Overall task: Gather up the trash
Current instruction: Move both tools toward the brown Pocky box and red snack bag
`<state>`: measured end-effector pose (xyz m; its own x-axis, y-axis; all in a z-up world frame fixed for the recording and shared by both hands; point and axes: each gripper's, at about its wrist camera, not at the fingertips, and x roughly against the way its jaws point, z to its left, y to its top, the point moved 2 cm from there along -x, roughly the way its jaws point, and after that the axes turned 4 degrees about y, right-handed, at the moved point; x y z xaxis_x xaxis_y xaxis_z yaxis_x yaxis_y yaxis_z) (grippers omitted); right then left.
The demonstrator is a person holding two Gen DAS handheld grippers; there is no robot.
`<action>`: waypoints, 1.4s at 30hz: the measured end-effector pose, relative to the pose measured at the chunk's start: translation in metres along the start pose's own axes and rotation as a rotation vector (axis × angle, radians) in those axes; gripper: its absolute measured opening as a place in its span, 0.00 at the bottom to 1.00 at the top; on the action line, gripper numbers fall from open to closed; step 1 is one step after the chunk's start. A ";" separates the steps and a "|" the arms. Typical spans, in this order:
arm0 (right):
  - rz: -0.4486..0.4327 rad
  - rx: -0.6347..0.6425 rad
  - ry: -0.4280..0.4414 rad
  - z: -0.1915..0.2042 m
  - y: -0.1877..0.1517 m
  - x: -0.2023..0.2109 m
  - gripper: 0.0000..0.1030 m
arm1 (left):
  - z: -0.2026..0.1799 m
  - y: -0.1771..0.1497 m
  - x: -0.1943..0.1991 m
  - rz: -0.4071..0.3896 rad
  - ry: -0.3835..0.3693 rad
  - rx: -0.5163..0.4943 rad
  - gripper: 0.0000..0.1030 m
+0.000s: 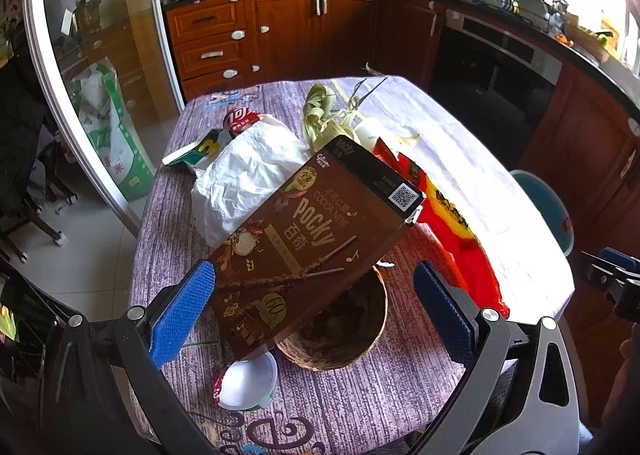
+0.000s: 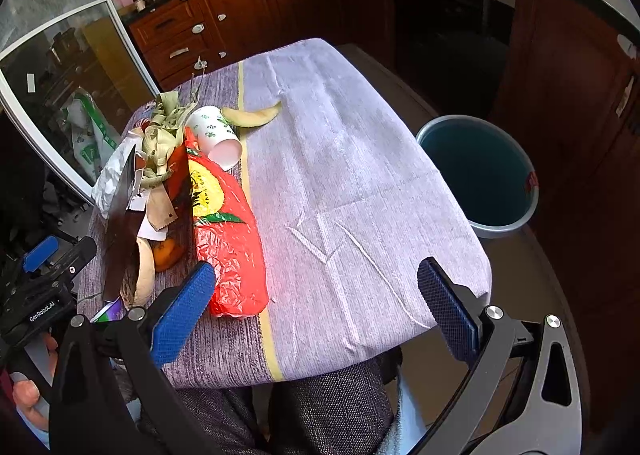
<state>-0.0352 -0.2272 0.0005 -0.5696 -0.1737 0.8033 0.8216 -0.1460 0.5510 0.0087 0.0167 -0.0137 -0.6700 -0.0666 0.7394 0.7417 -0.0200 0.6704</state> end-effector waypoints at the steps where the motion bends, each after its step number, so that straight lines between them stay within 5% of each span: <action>1: 0.001 -0.002 0.000 0.000 0.000 0.000 0.94 | 0.001 -0.001 0.000 0.002 -0.002 0.004 0.96; 42: 0.036 -0.001 -0.014 0.001 -0.004 -0.012 0.94 | -0.002 -0.010 -0.021 0.067 -0.019 -0.009 0.96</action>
<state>-0.0314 -0.2236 -0.0116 -0.5391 -0.1655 0.8258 0.8417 -0.1409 0.5212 0.0150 0.0160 -0.0362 -0.6192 -0.0494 0.7837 0.7852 -0.0251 0.6188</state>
